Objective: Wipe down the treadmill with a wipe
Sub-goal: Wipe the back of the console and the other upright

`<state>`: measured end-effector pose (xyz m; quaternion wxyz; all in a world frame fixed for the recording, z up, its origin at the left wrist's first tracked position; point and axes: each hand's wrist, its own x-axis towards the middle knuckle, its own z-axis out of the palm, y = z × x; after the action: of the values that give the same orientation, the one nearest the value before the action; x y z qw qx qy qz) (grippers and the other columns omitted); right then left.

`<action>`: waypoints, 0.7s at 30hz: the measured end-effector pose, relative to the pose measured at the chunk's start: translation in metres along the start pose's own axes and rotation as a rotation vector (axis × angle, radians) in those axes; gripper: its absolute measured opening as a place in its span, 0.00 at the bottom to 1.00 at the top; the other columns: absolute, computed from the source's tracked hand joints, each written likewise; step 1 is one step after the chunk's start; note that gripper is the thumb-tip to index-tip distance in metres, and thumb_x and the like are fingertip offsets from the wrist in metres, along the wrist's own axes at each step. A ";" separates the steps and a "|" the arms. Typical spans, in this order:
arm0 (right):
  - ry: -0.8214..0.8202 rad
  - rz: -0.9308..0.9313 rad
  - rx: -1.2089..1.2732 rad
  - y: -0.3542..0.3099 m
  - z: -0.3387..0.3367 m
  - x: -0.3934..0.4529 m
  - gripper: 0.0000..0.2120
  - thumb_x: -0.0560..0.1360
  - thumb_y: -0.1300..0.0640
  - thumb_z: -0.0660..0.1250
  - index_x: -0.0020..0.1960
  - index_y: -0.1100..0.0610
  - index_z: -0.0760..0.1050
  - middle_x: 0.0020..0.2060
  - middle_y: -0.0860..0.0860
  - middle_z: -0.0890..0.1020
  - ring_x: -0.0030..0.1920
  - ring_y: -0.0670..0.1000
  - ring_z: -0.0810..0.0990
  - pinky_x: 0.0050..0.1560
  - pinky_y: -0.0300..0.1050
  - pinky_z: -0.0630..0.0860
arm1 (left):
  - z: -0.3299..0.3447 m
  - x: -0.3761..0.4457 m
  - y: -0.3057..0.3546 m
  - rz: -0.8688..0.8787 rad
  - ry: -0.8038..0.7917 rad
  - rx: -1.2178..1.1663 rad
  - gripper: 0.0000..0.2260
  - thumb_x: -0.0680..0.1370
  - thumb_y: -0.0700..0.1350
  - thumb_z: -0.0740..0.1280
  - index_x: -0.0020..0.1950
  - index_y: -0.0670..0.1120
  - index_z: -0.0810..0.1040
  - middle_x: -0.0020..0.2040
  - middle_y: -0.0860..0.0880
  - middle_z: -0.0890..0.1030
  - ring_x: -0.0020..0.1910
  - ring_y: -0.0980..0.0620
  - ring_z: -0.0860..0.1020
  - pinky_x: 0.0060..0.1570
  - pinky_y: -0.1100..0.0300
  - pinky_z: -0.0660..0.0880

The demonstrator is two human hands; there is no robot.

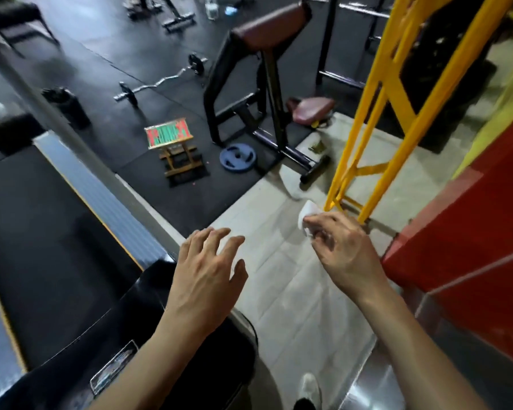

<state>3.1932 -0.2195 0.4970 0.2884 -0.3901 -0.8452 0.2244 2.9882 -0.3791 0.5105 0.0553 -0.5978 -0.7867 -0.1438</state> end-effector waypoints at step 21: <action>-0.264 -0.450 0.200 -0.004 0.037 0.331 0.15 0.75 0.62 0.72 0.57 0.46 0.79 0.52 0.41 0.77 0.54 0.46 0.76 0.53 0.34 0.73 | -0.005 0.223 -0.032 -0.497 0.210 0.137 0.20 0.78 0.55 0.58 0.63 0.50 0.81 0.59 0.49 0.81 0.61 0.44 0.78 0.61 0.48 0.75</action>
<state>2.9909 0.0335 0.5754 0.2554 -0.1296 -0.9145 0.2859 2.8951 -0.1819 0.5683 0.1397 -0.3631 -0.9071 -0.1606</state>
